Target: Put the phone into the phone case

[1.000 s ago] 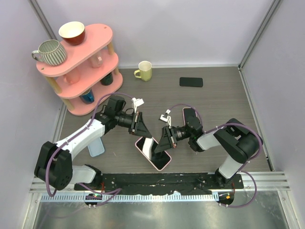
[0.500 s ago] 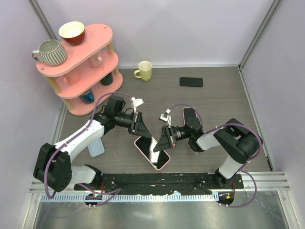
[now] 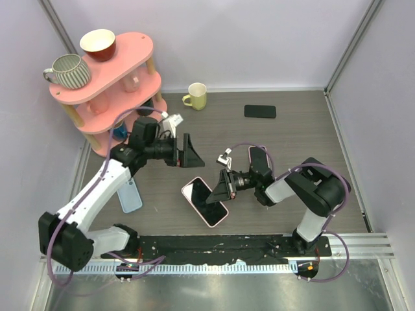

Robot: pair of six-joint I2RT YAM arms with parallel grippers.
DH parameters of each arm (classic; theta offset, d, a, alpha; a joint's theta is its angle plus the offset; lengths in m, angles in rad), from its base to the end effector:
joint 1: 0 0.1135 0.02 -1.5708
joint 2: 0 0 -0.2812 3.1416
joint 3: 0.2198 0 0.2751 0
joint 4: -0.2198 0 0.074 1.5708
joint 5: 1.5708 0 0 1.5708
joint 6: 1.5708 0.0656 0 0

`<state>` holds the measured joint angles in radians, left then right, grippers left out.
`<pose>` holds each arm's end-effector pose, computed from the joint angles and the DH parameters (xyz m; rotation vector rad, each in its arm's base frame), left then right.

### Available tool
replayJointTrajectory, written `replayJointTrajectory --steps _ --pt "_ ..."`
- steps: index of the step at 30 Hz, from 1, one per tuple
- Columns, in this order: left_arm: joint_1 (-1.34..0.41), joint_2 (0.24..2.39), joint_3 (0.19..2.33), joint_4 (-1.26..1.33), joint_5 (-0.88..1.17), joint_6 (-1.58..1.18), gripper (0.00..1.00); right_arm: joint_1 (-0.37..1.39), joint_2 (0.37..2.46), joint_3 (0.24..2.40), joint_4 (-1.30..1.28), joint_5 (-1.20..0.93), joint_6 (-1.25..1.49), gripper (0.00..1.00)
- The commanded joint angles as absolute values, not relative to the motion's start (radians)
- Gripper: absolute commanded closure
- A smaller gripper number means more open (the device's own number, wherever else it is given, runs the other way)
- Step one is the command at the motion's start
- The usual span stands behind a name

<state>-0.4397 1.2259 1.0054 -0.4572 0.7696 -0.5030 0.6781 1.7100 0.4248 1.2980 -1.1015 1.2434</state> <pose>0.2469 -0.1666 0.3020 0.3784 2.3464 -1.3492 0.1937 0.2312 0.1526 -0.5820 2.0721 2.1602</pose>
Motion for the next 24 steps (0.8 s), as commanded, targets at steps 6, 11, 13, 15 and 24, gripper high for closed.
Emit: replayJointTrajectory --steps 6,11,13,15,24 --pt "-0.425 0.903 0.987 -0.483 0.028 -0.436 0.00 0.670 1.649 0.607 0.881 -0.852 0.852 0.99" --pt "-0.425 0.810 0.877 -0.494 -0.094 -0.379 0.00 0.657 1.594 0.830 0.129 -0.436 0.512 0.99" --pt "-0.425 0.819 0.885 -0.532 -0.084 -0.374 0.00 0.618 1.606 0.874 0.060 -0.391 0.526 0.99" --pt "-0.425 0.821 0.868 -0.549 -0.077 -0.379 0.00 0.591 1.620 0.902 0.048 -0.379 0.540 0.99" --pt "-0.428 0.788 0.854 -0.546 -0.052 -0.382 0.00 0.473 1.782 0.970 -0.055 -0.362 0.554 0.99"
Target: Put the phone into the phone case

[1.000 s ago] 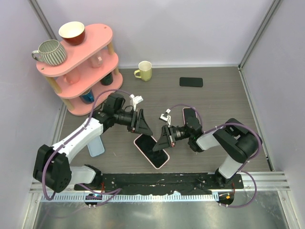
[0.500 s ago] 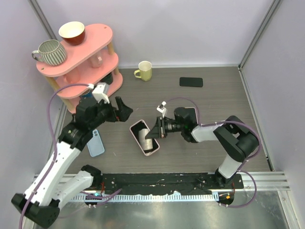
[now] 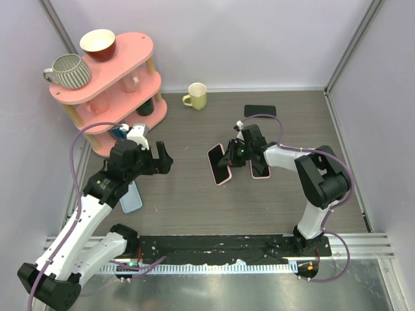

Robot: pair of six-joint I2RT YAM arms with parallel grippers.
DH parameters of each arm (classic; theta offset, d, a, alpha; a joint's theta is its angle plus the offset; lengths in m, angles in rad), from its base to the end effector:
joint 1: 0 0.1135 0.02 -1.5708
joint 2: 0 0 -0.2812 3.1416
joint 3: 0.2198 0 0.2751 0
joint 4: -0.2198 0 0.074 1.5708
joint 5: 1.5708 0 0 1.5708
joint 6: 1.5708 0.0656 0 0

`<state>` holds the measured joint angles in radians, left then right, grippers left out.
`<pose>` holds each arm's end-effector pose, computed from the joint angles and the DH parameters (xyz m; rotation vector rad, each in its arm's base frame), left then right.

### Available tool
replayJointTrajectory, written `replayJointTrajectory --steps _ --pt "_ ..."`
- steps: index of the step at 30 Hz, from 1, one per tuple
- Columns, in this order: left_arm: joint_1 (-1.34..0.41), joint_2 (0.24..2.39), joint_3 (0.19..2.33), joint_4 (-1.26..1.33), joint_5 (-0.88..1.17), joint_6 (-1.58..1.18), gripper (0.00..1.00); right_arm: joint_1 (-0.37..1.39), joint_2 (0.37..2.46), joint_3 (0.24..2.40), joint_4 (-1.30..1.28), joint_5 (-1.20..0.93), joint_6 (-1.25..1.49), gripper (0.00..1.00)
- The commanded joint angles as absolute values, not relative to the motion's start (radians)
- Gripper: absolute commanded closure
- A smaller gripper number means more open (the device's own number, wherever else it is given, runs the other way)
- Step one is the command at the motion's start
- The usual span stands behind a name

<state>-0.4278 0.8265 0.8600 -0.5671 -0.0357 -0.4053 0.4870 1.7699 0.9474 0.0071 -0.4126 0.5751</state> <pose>0.1975 -0.0875 0.3183 0.0023 2.1381 -0.4588 0.3360 0.2077 0.1356 -0.0982 2.5300 0.9623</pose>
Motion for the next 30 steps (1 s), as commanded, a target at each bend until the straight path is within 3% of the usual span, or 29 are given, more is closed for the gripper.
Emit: replayJointTrajectory --steps 1,10,16,21,25,30 --pt "-0.431 0.784 0.851 -0.540 -0.054 -0.382 0.00 0.468 1.778 0.963 -0.055 -0.345 0.554 0.99" --pt "-0.456 0.773 0.850 -0.557 -0.092 -0.373 0.00 0.387 1.629 0.821 -0.034 -0.255 0.540 0.99" --pt "-0.459 0.776 0.851 -0.563 -0.095 -0.371 0.00 0.313 1.663 0.785 -0.029 -0.308 0.506 0.82" --pt "-0.459 0.775 0.847 -0.563 -0.115 -0.371 0.00 0.307 1.720 0.788 -0.029 -0.325 0.489 0.75" --pt "-0.459 0.782 0.847 -0.568 -0.124 -0.370 0.00 0.305 1.710 0.775 -0.046 -0.282 0.500 0.61" --pt "-0.459 0.792 0.851 -0.569 -0.129 -0.368 0.00 0.305 1.663 0.727 -0.052 -0.232 0.512 0.56"
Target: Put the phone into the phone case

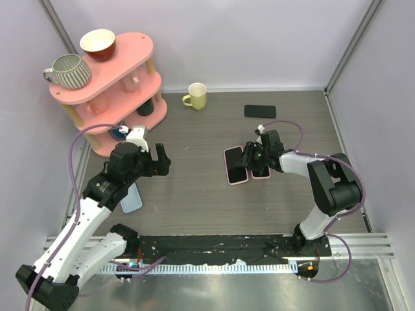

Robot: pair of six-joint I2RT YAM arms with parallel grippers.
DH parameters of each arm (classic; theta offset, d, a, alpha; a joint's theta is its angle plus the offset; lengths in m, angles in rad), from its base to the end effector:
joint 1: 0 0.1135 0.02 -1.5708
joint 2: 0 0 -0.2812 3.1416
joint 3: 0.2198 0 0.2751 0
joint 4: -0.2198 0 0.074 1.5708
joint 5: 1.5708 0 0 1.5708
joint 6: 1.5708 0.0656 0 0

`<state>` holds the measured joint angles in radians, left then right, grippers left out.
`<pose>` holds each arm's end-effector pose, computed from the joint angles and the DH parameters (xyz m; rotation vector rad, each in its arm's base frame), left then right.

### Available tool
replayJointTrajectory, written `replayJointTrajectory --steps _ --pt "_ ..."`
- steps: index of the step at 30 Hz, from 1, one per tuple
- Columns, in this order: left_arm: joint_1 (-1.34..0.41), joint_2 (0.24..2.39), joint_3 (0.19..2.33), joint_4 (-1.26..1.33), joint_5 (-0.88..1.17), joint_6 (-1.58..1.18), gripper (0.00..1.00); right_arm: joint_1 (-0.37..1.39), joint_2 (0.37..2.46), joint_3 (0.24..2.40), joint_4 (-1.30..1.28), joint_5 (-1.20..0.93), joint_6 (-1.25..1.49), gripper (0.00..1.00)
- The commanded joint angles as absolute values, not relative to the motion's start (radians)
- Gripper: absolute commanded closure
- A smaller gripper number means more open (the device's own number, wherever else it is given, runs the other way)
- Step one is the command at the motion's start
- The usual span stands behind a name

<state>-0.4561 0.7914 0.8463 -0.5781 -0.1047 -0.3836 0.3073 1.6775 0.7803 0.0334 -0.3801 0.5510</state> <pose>0.1895 -0.0854 0.3186 0.0127 2.1157 -0.3967 0.3281 0.1297 0.1181 0.1291 2.5305 0.8302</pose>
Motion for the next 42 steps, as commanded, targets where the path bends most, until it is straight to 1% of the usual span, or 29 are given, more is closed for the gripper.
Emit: replayJointTrajectory --steps 1,6,8,11,13,15,18,19,22,24,25,26,27,29,31,32,33,38,39,42 --pt "-0.459 0.792 0.850 -0.569 -0.129 -0.367 0.00 0.305 1.657 0.727 -0.057 -0.232 0.509 0.56" --pt "-0.459 0.787 0.841 -0.560 -0.141 -0.371 0.00 0.305 1.612 0.747 -0.118 -0.210 0.517 0.55" --pt "-0.459 0.790 0.834 -0.566 -0.176 -0.382 0.00 0.305 1.588 0.752 -0.161 -0.195 0.517 0.53" --pt "-0.459 0.811 0.844 -0.584 -0.221 -0.422 0.00 0.305 1.551 0.762 -0.210 -0.166 0.502 0.48" --pt "-0.459 0.836 0.853 -0.595 -0.245 -0.436 0.00 0.305 1.540 0.781 -0.238 -0.181 0.485 0.41" --pt "-0.459 0.853 0.857 -0.617 -0.291 -0.468 0.00 0.305 1.531 0.790 -0.248 -0.198 0.479 0.37" --pt "-0.457 0.887 0.877 -0.681 -0.388 -0.558 0.00 0.305 1.480 0.793 -0.267 -0.233 0.471 0.38" --pt "-0.456 0.902 0.884 -0.707 -0.455 -0.584 0.00 0.305 1.445 0.793 -0.267 -0.251 0.468 0.37" --pt "-0.430 0.963 0.888 -0.799 -0.524 -0.661 0.00 0.305 1.393 0.793 -0.268 -0.330 0.451 0.37" --pt "-0.375 1.012 0.879 -0.839 -0.526 -0.707 0.00 0.305 1.335 0.785 -0.258 -0.351 0.457 0.37" --pt "-0.352 1.025 0.877 -0.850 -0.487 -0.709 0.00 0.305 1.315 0.773 -0.252 -0.359 0.462 0.35" --pt "-0.325 1.052 0.876 -0.862 -0.465 -0.709 0.00 0.305 1.277 0.766 -0.245 -0.380 0.463 0.34" --pt "-0.277 1.063 0.870 -0.864 -0.442 -0.710 0.00 0.305 1.260 0.759 -0.233 -0.388 0.469 0.22" --pt "-0.223 1.074 0.851 -0.832 -0.384 -0.718 0.00 0.307 1.217 0.746 -0.224 -0.399 0.477 0.10" --pt "-0.134 1.089 0.813 -0.799 -0.355 -0.724 0.00 0.307 1.197 0.742 -0.213 -0.425 0.488 0.07" --pt "-0.106 1.095 0.810 -0.781 -0.291 -0.724 0.00 0.307 1.187 0.742 -0.212 -0.431 0.491 0.07" --pt "-0.069 1.113 0.808 -0.773 -0.267 -0.724 0.02 0.307 1.174 0.744 -0.215 -0.440 0.491 0.07" --pt "-0.064 1.199 0.784 -0.701 -0.229 -0.796 0.13 0.307 1.147 0.759 -0.218 -0.466 0.480 0.07" --pt "-0.063 1.221 0.775 -0.693 -0.189 -0.811 0.19 0.307 1.141 0.764 -0.224 -0.466 0.479 0.07" --pt "-0.064 1.305 0.758 -0.652 -0.140 -0.831 0.30 0.305 1.126 0.765 -0.227 -0.474 0.469 0.07"
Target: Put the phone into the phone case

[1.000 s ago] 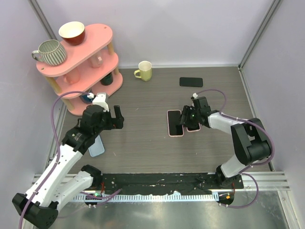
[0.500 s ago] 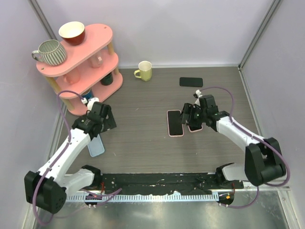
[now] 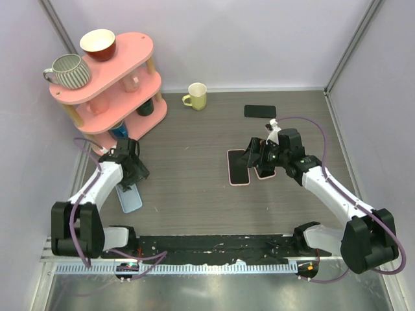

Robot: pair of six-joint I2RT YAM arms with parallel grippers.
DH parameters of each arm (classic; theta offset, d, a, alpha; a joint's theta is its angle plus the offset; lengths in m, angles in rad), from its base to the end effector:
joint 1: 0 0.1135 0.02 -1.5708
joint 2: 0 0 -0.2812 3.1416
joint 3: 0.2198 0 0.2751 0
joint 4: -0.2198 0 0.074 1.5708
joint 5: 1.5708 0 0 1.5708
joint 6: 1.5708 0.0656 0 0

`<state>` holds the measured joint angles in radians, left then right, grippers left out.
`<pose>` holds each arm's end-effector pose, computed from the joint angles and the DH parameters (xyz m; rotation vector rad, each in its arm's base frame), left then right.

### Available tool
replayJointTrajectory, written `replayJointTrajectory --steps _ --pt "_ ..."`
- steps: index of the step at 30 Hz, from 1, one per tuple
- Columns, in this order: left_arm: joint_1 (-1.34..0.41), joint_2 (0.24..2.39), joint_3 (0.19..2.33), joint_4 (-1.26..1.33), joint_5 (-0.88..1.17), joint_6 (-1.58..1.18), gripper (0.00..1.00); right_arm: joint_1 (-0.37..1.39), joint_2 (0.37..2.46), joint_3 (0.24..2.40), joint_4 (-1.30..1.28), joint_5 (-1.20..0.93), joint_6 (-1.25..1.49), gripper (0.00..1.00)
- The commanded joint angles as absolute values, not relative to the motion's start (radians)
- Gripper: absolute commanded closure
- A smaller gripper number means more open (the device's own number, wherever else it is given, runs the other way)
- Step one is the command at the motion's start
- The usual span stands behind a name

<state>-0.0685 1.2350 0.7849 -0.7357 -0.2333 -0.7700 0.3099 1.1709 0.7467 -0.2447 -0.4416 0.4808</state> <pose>0.2474 -0.0018 0.1885 -0.9842 2.5108 0.0746 0.2624 0.1135 0.2340 -0.0530 2.3251 0.9101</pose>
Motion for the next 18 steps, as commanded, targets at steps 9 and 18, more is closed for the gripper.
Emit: replayJointTrajectory --steps 9,18 --pt "-0.061 1.384 0.732 -0.609 -0.242 -0.841 0.49 0.307 1.081 0.755 -0.227 -0.483 0.451 0.07" --pt "-0.067 1.339 0.680 -0.560 -0.170 -0.822 0.90 0.305 1.052 0.735 -0.256 -0.462 0.419 0.06"
